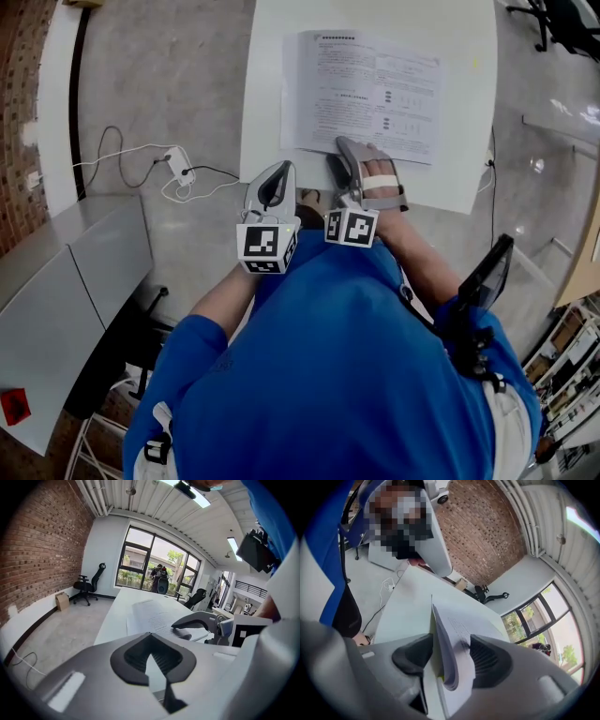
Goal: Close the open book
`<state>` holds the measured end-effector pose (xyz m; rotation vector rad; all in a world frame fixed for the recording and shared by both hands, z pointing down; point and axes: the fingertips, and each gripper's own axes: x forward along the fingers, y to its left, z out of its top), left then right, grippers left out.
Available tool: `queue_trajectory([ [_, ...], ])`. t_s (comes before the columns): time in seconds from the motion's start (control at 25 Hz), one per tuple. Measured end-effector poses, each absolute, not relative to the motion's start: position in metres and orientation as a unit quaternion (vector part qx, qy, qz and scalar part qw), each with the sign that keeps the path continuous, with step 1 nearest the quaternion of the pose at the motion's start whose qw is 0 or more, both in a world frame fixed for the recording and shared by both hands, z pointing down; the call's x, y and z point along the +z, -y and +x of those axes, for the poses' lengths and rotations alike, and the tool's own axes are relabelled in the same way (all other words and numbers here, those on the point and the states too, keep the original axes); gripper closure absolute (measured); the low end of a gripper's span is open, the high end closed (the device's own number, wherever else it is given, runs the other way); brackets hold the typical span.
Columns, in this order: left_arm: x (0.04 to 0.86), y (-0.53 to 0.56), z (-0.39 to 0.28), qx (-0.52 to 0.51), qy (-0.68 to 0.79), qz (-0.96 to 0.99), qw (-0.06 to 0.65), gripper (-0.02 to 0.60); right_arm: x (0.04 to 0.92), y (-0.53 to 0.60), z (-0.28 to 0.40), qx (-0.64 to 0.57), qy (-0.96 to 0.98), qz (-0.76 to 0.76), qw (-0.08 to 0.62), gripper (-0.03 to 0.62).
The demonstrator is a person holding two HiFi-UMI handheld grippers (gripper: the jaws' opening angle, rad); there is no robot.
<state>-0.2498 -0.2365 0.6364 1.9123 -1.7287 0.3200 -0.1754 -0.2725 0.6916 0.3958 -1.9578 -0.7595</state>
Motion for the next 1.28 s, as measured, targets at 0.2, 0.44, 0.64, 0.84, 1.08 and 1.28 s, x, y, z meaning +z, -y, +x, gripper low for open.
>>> queue_trajectory([
  [0.2, 0.643, 0.231, -0.265, 0.115, 0.653, 0.697, 0.275, 0.575, 0.695, 0.277, -0.191, -0.332, 0.800, 0.160, 0.474, 0.355],
  [0.44, 0.643, 0.228, -0.277, 0.111, 0.659, 0.690, 0.276, 0.575, 0.694, 0.272, -0.216, -0.346, 0.808, 0.146, 0.453, 0.356],
  [0.64, 0.642, 0.226, -0.281, 0.114, 0.657, 0.693, 0.275, 0.575, 0.698, 0.268, -0.228, -0.353, 0.805, 0.134, 0.457, 0.382],
  [0.84, 0.635, 0.228, -0.278, 0.119, 0.653, 0.699, 0.266, 0.575, 0.702, 0.261, -0.224, -0.351, 0.804, 0.129, 0.463, 0.501],
  [1.08, 0.623, 0.229, -0.276, 0.124, 0.648, 0.708, 0.252, 0.575, 0.688, 0.262, -0.224, -0.324, 0.820, 0.152, 0.447, 0.546],
  [1.28, 0.614, 0.229, -0.271, 0.127, 0.645, 0.713, 0.244, 0.575, 0.676, 0.263, -0.220, -0.298, 0.834, 0.175, 0.430, 0.557],
])
